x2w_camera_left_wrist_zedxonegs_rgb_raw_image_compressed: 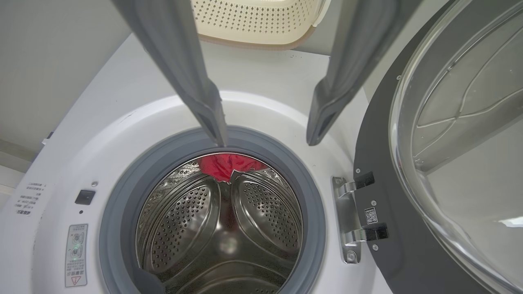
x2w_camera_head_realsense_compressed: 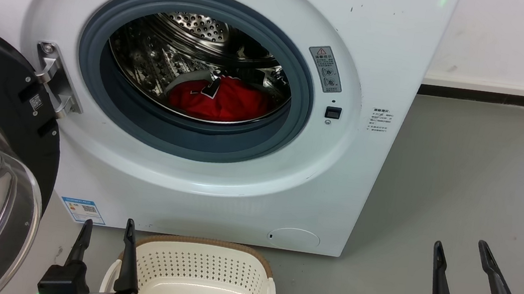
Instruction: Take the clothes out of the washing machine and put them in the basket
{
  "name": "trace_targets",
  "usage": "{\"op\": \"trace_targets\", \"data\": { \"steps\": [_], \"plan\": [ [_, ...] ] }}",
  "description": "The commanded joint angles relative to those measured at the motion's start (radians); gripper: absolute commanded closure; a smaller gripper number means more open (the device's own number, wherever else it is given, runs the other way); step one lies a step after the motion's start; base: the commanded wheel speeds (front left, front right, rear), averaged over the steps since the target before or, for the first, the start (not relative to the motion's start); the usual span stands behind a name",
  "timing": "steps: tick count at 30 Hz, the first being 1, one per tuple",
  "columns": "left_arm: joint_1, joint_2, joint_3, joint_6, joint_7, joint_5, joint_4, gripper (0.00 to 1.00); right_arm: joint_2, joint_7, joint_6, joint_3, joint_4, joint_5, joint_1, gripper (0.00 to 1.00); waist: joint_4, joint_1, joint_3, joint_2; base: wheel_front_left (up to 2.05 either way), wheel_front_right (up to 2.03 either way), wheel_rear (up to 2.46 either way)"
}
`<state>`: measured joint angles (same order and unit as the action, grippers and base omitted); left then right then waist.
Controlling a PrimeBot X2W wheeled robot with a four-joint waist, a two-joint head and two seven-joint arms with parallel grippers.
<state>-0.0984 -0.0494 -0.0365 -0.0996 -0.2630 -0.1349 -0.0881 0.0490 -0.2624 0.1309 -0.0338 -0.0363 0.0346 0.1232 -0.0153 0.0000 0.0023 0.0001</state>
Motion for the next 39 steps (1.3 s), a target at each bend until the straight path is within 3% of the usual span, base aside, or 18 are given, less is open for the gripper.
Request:
{"op": "trace_targets", "data": {
  "steps": [1,11,18,27,39],
  "plan": [
    [-0.008,-0.002,-0.001,0.003,-0.003,-0.002,-0.003,0.0,0.002,-0.004,0.0,0.002,0.002,-0.003,0.01,0.0,0.001,0.0,0.0,-0.0001,0.0,0.0,0.0],
    [0.013,-0.001,-0.004,-0.005,-0.003,-0.012,-0.018,0.0,0.002,-0.004,0.0,0.003,0.006,-0.011,0.009,0.0,0.001,0.0,-0.002,-0.0001,0.0,0.0,0.0],
    [0.114,-0.002,-0.015,0.029,-0.003,0.01,-0.065,0.0,0.002,-0.004,0.0,0.007,0.003,-0.009,-0.006,0.0,-0.002,0.0,0.013,-0.0001,0.0,0.0,0.0],
    [0.403,-0.029,0.014,0.117,-0.003,0.054,-0.231,0.0,0.002,-0.004,0.0,0.016,-0.019,-0.011,-0.073,0.0,-0.042,0.0,0.138,-0.0001,0.0,0.0,0.0],
    [0.876,-0.135,0.009,0.176,-0.003,0.084,-0.583,0.0,0.001,-0.003,0.0,0.027,-0.046,-0.037,-0.202,0.0,-0.117,0.0,0.378,-0.0001,0.0,0.0,0.0]
  ]
}}
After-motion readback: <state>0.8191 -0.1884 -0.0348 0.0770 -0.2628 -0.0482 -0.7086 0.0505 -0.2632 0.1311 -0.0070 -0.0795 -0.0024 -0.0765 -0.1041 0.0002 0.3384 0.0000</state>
